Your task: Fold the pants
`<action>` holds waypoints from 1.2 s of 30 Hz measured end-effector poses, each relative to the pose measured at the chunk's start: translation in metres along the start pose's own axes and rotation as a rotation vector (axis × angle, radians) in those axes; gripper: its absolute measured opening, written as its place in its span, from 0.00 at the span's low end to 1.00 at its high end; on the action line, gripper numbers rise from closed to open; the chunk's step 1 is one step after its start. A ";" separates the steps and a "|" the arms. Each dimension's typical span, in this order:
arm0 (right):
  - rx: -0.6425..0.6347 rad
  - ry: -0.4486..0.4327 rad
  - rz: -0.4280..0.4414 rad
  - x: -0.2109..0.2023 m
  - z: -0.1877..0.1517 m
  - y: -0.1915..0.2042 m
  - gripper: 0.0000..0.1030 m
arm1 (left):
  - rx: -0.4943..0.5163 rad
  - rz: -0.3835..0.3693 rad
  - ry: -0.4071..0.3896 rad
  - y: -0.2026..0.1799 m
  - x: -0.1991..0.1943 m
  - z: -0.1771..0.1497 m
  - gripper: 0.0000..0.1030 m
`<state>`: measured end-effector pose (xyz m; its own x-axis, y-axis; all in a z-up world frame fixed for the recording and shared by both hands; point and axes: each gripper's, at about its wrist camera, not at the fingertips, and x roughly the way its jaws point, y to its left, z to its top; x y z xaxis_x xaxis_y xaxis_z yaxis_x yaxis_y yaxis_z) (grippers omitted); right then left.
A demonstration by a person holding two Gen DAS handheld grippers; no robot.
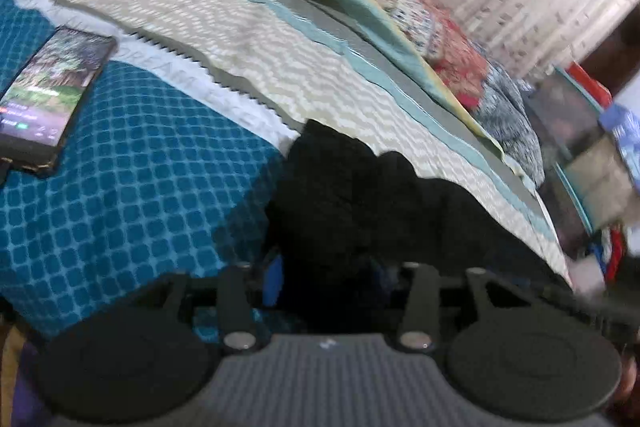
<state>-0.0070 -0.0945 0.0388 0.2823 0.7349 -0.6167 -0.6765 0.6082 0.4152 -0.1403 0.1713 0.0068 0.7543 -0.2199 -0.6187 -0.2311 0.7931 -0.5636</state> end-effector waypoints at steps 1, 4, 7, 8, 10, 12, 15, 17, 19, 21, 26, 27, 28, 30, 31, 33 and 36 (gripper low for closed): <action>-0.002 0.003 0.001 -0.001 -0.001 0.001 0.53 | -0.023 -0.009 0.014 0.004 0.003 0.003 0.41; 0.060 -0.008 -0.006 -0.012 -0.004 -0.012 0.54 | -0.070 -0.028 0.025 0.008 0.011 0.008 0.42; 0.249 -0.026 -0.005 -0.032 -0.018 -0.040 0.53 | -0.090 -0.036 0.029 0.003 0.012 0.012 0.50; 0.339 -0.029 0.009 -0.040 -0.027 -0.054 0.54 | -0.088 -0.031 0.028 0.001 0.015 0.013 0.52; 0.486 -0.037 0.025 -0.050 -0.045 -0.073 0.54 | -0.075 -0.013 0.030 -0.005 0.016 0.014 0.55; 0.628 -0.064 0.018 -0.060 -0.062 -0.092 0.54 | -0.051 0.012 0.032 -0.010 0.019 0.015 0.56; 0.818 -0.121 0.034 -0.069 -0.075 -0.115 0.54 | -0.006 0.040 0.029 -0.017 0.022 0.015 0.57; 0.925 -0.142 0.037 -0.065 -0.078 -0.125 0.53 | -0.003 0.045 0.030 -0.018 0.021 0.015 0.57; 0.983 -0.145 0.016 -0.060 -0.078 -0.129 0.54 | -0.019 0.041 0.030 -0.016 0.020 0.015 0.57; 1.003 -0.165 -0.001 -0.055 -0.076 -0.131 0.53 | -0.039 0.039 0.030 -0.013 0.020 0.015 0.56; 0.915 -0.144 -0.071 -0.049 -0.066 -0.120 0.06 | -0.033 0.074 0.035 -0.018 0.021 0.014 0.54; 0.908 -0.155 -0.071 -0.052 -0.067 -0.117 0.05 | -0.026 0.079 0.036 -0.019 0.022 0.014 0.54; 0.896 -0.166 -0.069 -0.057 -0.067 -0.114 0.05 | -0.019 0.085 0.037 -0.020 0.022 0.015 0.54; 0.839 -0.188 -0.081 -0.070 -0.064 -0.104 0.05 | -0.015 0.092 0.040 -0.021 0.022 0.015 0.54; 0.817 -0.201 -0.087 -0.080 -0.064 -0.101 0.05 | -0.015 0.094 0.042 -0.022 0.021 0.016 0.53; 0.798 -0.222 -0.093 -0.094 -0.063 -0.095 0.05 | -0.018 0.093 0.051 -0.020 0.020 0.018 0.53; 0.802 -0.213 -0.115 -0.118 -0.077 -0.087 0.05 | -0.053 0.075 0.064 -0.013 0.019 0.022 0.50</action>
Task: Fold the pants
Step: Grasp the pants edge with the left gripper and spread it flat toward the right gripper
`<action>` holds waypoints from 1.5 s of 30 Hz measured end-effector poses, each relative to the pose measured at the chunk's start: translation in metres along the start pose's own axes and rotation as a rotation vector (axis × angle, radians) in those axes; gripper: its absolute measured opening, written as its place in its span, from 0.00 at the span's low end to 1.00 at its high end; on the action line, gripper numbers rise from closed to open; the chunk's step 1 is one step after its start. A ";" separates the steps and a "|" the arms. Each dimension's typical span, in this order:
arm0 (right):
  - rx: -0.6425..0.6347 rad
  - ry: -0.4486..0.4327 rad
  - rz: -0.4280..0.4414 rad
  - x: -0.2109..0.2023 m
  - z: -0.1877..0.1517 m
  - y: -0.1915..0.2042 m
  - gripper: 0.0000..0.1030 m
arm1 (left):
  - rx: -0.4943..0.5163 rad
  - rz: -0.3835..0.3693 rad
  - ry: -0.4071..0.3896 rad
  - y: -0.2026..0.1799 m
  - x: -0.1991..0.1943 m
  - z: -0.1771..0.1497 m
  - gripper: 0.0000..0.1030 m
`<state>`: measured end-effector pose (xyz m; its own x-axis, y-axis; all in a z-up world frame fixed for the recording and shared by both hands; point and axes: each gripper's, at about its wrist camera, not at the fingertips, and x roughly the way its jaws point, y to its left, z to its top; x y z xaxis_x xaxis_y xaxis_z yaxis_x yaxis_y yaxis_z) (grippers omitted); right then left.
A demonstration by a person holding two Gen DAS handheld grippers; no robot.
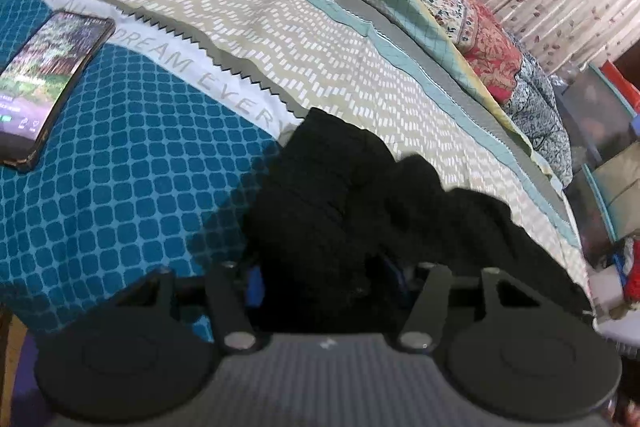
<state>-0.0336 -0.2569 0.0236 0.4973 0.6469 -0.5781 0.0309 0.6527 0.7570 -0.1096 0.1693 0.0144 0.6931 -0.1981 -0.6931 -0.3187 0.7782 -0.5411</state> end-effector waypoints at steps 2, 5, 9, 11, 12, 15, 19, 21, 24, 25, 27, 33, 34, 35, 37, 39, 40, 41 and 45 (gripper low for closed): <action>0.020 0.024 -0.032 0.002 -0.011 -0.008 0.05 | -0.026 -0.013 0.004 0.005 0.001 0.001 0.50; 0.095 0.070 -0.080 0.017 -0.018 -0.031 0.05 | -0.008 0.009 0.002 0.001 0.004 0.001 0.50; 0.115 0.108 -0.044 0.027 -0.012 -0.030 0.11 | 0.087 0.059 0.006 -0.015 -0.004 -0.001 0.52; 0.087 0.072 -0.015 0.013 -0.006 -0.024 0.21 | 0.092 0.051 -0.001 -0.012 -0.017 0.001 0.55; 0.079 0.032 -0.018 0.002 0.000 -0.027 0.29 | 0.081 0.040 -0.015 -0.009 -0.025 0.003 0.57; 0.091 -0.072 -0.034 -0.021 0.013 -0.039 0.31 | 0.036 0.016 -0.081 0.002 -0.048 0.017 0.62; 0.182 -0.152 -0.068 -0.027 0.019 -0.060 0.31 | 0.076 0.085 -0.119 -0.005 -0.041 0.053 0.86; 0.193 -0.161 -0.063 -0.024 0.012 -0.060 0.31 | 0.152 0.048 -0.084 -0.012 -0.022 0.067 0.97; 0.171 -0.150 -0.064 -0.026 0.002 -0.062 0.31 | 0.190 0.039 0.023 -0.015 0.026 0.083 1.00; 0.163 -0.144 -0.068 -0.022 -0.001 -0.059 0.31 | 0.172 0.013 0.081 -0.013 0.041 0.085 1.00; 0.156 -0.139 -0.080 -0.018 -0.002 -0.056 0.31 | 0.102 -0.081 0.208 -0.007 0.070 0.083 0.95; 0.146 -0.128 -0.104 -0.024 0.008 -0.056 0.31 | 0.261 0.121 -0.053 -0.033 0.038 0.065 0.30; 0.134 -0.124 -0.107 -0.022 0.008 -0.053 0.31 | 0.221 0.137 -0.140 -0.028 0.017 0.065 0.30; 0.120 -0.121 -0.110 -0.026 0.006 -0.054 0.31 | 0.173 0.140 -0.198 -0.021 0.003 0.063 0.30; 0.102 -0.105 -0.116 -0.019 0.006 -0.052 0.31 | 0.103 0.177 -0.238 -0.006 -0.003 0.055 0.31; 0.104 -0.078 -0.120 -0.011 0.005 -0.053 0.31 | 0.142 0.267 -0.178 -0.001 0.020 0.049 0.37; 0.099 -0.066 -0.119 -0.008 0.006 -0.053 0.31 | 0.151 0.311 -0.129 0.002 0.034 0.045 0.44; 0.090 -0.062 -0.121 -0.008 0.007 -0.053 0.31 | 0.142 0.325 -0.117 0.003 0.039 0.043 0.45; 0.052 -0.085 -0.118 -0.019 0.005 -0.046 0.31 | 0.101 0.294 -0.147 -0.003 0.015 0.046 0.74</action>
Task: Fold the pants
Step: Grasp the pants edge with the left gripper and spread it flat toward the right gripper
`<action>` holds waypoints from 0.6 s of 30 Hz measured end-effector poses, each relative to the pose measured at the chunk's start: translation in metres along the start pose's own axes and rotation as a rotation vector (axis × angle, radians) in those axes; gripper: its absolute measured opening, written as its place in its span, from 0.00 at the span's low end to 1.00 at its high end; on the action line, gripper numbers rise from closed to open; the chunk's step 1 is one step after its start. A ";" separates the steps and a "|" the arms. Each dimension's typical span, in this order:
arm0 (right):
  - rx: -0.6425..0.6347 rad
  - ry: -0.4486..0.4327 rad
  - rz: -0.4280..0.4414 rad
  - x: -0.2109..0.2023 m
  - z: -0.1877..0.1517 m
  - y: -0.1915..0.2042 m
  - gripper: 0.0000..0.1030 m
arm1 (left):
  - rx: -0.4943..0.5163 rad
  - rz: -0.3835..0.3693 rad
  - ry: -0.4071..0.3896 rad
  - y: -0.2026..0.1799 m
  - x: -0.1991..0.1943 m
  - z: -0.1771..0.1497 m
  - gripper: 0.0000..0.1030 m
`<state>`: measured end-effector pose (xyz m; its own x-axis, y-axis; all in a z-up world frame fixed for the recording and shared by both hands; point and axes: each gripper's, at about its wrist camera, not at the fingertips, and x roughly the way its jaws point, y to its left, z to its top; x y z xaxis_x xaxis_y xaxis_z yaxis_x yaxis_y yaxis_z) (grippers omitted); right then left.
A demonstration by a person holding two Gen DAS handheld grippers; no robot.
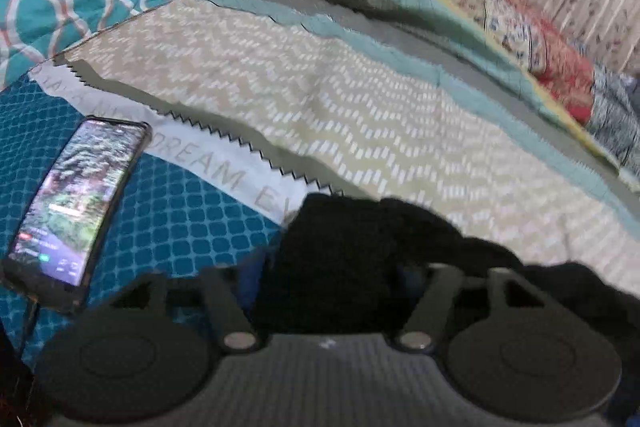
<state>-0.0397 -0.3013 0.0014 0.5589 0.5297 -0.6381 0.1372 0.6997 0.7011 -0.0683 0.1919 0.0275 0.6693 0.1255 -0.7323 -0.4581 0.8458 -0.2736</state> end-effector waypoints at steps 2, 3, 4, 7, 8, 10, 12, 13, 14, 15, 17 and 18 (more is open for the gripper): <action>-0.015 -0.028 -0.016 -0.007 0.000 -0.002 0.32 | -0.023 -0.010 -0.032 0.006 -0.016 0.007 0.75; -0.013 -0.051 -0.021 -0.013 0.001 -0.006 0.32 | -0.044 -0.020 -0.061 0.011 -0.027 0.010 0.75; -0.002 -0.069 -0.020 -0.018 0.001 -0.010 0.32 | -0.061 -0.020 -0.088 0.015 -0.036 0.015 0.74; 0.034 -0.116 -0.016 -0.027 0.006 -0.023 0.32 | -0.085 -0.049 -0.154 0.017 -0.062 0.025 0.71; 0.040 -0.126 -0.015 -0.029 0.007 -0.026 0.32 | -0.071 -0.072 -0.159 0.011 -0.068 0.026 0.71; 0.056 -0.133 -0.005 -0.028 0.009 -0.030 0.32 | -0.013 -0.142 -0.157 -0.009 -0.073 0.024 0.72; 0.066 -0.124 0.013 -0.024 0.008 -0.032 0.34 | 0.061 -0.212 -0.134 -0.032 -0.069 0.019 0.72; 0.066 -0.119 0.017 -0.023 0.006 -0.031 0.35 | 0.109 -0.239 -0.115 -0.048 -0.065 0.014 0.72; 0.063 -0.112 0.019 -0.021 0.004 -0.032 0.37 | 0.146 -0.255 -0.095 -0.060 -0.060 0.009 0.72; 0.061 -0.107 0.020 -0.020 0.002 -0.032 0.38 | 0.185 -0.275 -0.070 -0.072 -0.053 0.003 0.73; 0.066 -0.110 0.021 -0.018 0.000 -0.033 0.38 | 0.235 -0.288 -0.012 -0.089 -0.038 -0.009 0.73; 0.081 -0.114 0.021 -0.017 0.001 -0.037 0.38 | 0.243 -0.273 0.038 -0.093 -0.027 -0.014 0.73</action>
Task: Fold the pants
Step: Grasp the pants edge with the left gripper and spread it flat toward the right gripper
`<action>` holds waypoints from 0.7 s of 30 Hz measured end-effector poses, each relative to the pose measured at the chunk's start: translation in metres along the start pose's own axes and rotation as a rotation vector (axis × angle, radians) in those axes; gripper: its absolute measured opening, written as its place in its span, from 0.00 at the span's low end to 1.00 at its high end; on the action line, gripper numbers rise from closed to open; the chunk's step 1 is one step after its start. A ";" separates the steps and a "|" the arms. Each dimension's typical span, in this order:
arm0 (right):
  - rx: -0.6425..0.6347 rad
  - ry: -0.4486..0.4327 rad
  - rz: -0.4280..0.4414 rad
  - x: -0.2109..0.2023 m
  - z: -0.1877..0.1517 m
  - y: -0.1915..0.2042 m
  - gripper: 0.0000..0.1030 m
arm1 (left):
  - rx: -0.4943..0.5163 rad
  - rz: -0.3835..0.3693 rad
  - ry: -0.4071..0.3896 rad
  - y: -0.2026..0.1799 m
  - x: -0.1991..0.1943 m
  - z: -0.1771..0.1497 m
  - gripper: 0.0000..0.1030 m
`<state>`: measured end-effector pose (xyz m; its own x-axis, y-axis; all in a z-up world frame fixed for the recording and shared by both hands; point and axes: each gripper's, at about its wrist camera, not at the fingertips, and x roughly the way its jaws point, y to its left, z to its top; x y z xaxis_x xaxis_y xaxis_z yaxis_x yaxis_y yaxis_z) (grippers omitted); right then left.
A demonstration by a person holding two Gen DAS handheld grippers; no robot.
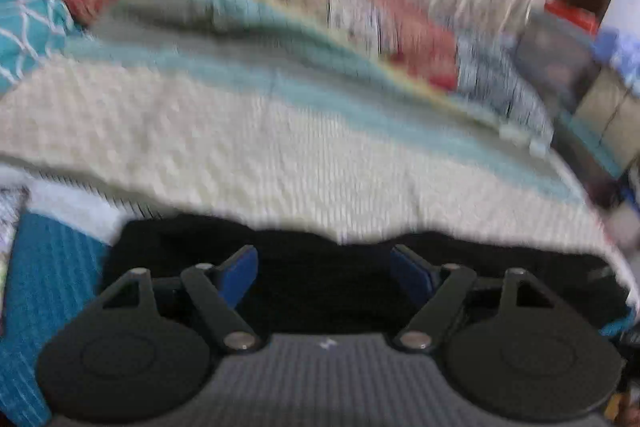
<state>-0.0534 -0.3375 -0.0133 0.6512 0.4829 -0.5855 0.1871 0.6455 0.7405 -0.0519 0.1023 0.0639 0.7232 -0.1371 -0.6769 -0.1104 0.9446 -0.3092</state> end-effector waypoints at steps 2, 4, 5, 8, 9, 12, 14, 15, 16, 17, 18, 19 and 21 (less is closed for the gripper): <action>0.034 -0.012 0.012 0.000 0.005 -0.006 0.38 | -0.001 0.028 0.097 0.001 0.020 -0.010 0.72; 0.051 -0.044 0.017 -0.003 0.010 -0.011 0.38 | 0.025 0.094 0.177 0.005 0.035 -0.025 0.65; 0.051 -0.062 0.010 -0.005 0.012 -0.012 0.38 | 0.051 0.103 0.178 0.006 0.036 -0.032 0.65; 0.099 -0.105 0.001 -0.006 0.024 -0.026 0.36 | 0.097 0.110 0.153 0.003 0.027 -0.038 0.65; 0.135 -0.110 0.016 -0.006 0.027 -0.032 0.36 | 0.095 0.110 0.154 0.002 0.026 -0.038 0.65; 0.207 -0.129 0.042 -0.005 0.034 -0.042 0.34 | 0.069 0.105 0.163 0.004 0.025 -0.037 0.65; 0.185 -0.141 0.019 -0.008 0.038 -0.041 0.21 | 0.055 0.104 0.170 0.005 0.027 -0.035 0.65; 0.153 -0.150 -0.008 -0.010 0.039 -0.037 0.02 | 0.053 0.104 0.171 0.004 0.026 -0.034 0.65; 0.123 -0.160 -0.028 -0.014 0.040 -0.035 0.02 | 0.054 0.104 0.172 0.004 0.026 -0.035 0.65; 0.114 -0.174 -0.030 -0.018 0.041 -0.034 0.02 | 0.057 0.106 0.173 0.004 0.025 -0.035 0.65; 0.112 -0.189 -0.024 -0.025 0.041 -0.033 0.02 | 0.059 0.106 0.173 0.004 0.025 -0.036 0.65; 0.105 -0.206 -0.026 -0.032 0.043 -0.033 0.02 | 0.060 0.107 0.174 0.004 0.026 -0.036 0.65; 0.076 -0.245 -0.045 -0.044 0.045 -0.032 0.02 | 0.054 0.105 0.177 0.004 0.026 -0.035 0.65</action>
<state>-0.0551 -0.4056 0.0037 0.7977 0.2911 -0.5281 0.2688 0.6123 0.7435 -0.0578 0.0924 0.0217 0.5784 -0.0827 -0.8116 -0.1388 0.9704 -0.1979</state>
